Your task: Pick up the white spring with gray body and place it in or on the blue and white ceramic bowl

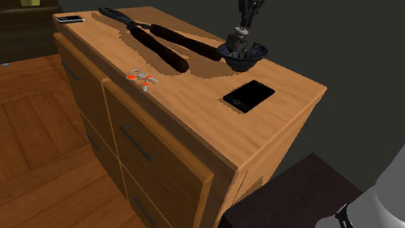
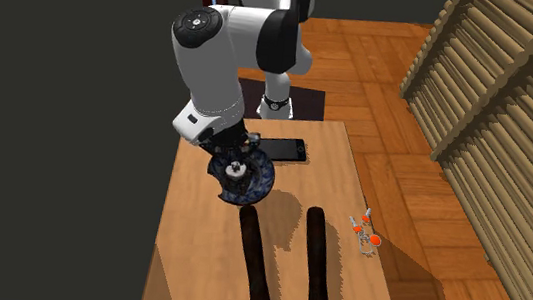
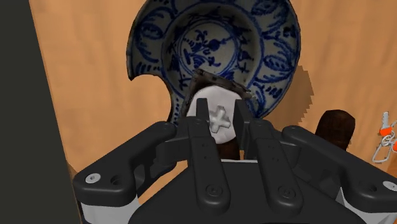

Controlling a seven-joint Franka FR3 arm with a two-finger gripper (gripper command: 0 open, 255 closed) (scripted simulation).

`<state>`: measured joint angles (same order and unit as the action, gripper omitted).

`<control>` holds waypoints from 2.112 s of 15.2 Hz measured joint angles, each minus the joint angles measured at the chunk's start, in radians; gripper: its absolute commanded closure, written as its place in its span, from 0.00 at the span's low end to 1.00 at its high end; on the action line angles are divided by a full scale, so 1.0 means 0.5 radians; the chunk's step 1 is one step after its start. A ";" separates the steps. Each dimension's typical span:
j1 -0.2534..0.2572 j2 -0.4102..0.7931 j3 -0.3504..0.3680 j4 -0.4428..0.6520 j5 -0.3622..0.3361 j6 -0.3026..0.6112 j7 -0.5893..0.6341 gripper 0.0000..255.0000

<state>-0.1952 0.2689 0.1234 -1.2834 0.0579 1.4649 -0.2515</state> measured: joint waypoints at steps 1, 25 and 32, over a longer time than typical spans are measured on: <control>-0.002 -0.013 -0.002 -0.032 -0.001 0.031 -0.002 1.00; -0.005 -0.018 -0.011 -0.058 0.003 0.042 -0.017 0.00; -0.003 0.046 -0.011 0.091 -0.003 -0.046 -0.012 0.00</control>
